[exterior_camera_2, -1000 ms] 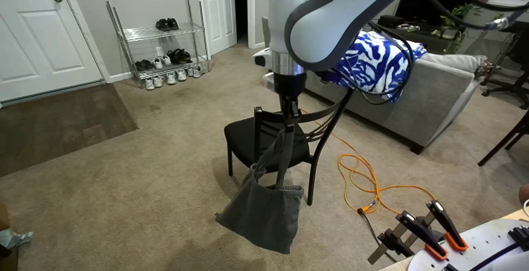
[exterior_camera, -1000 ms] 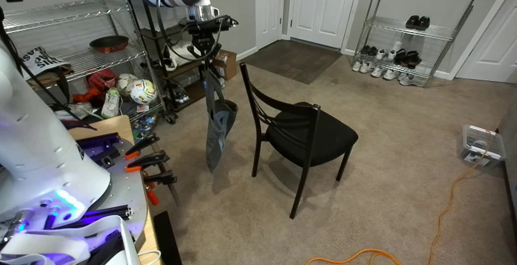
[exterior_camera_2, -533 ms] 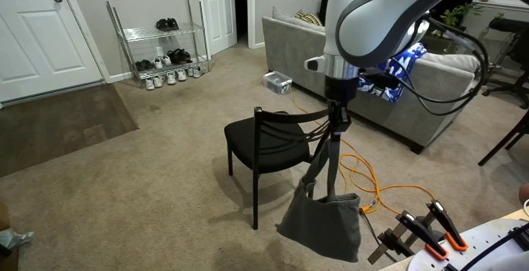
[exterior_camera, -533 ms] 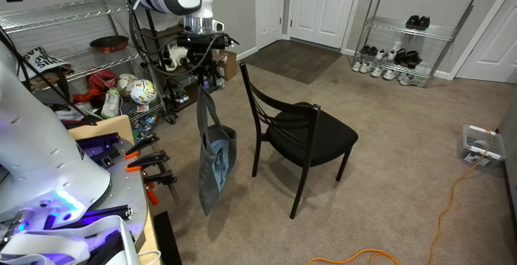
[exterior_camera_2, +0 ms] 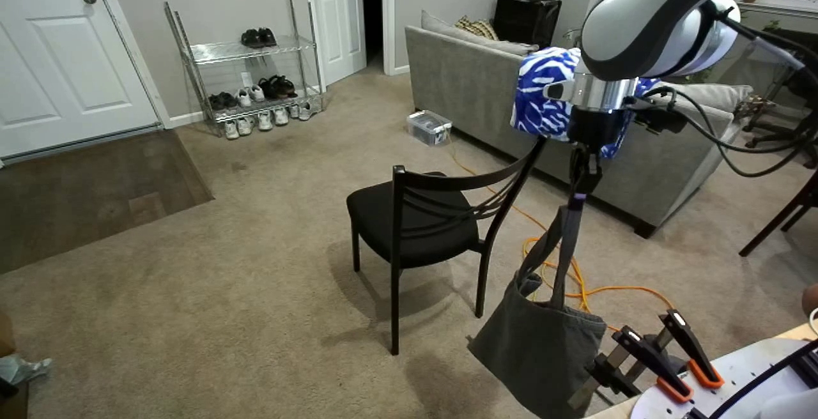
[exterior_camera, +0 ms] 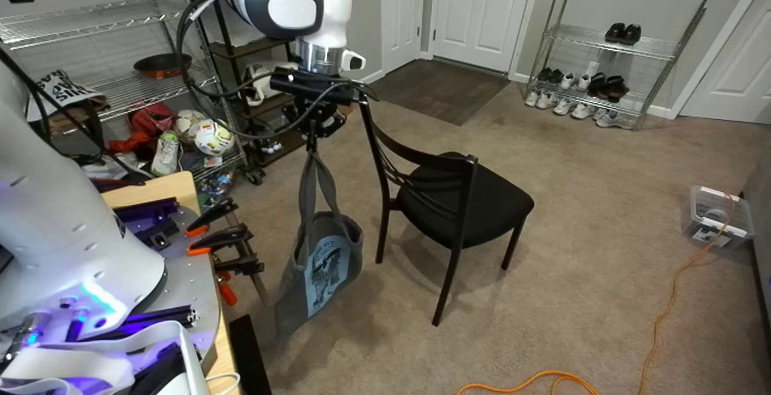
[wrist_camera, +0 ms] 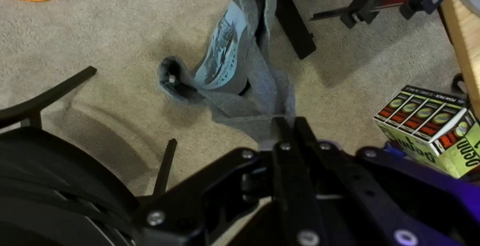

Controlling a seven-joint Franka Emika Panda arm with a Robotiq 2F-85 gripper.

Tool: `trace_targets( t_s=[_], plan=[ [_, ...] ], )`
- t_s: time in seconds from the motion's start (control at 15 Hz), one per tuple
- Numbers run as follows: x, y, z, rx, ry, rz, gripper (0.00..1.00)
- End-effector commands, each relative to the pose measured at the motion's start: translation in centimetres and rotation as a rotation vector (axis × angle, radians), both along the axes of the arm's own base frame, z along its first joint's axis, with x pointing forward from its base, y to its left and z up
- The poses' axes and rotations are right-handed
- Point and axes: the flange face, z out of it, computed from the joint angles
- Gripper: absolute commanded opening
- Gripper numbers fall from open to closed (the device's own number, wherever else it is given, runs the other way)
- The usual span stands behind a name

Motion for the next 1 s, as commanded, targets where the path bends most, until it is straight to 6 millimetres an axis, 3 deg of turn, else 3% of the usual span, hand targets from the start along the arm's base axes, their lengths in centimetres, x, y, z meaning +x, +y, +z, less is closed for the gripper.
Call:
trace_targets(
  t_s=[0.0, 0.47, 0.6, 0.93],
  plan=[
    [-0.4, -4.0, 0.3, 0.046, 0.015, -0.067, 0.02],
    [0.6, -11.1, 0.5, 0.086, -0.002, -0.206, 0.02],
    [1.6, -12.0, 0.8, 0.086, -0.016, -0.22, 0.02],
    [4.8, -11.6, 1.6, 0.097, -0.05, -0.222, 0.02]
  ],
)
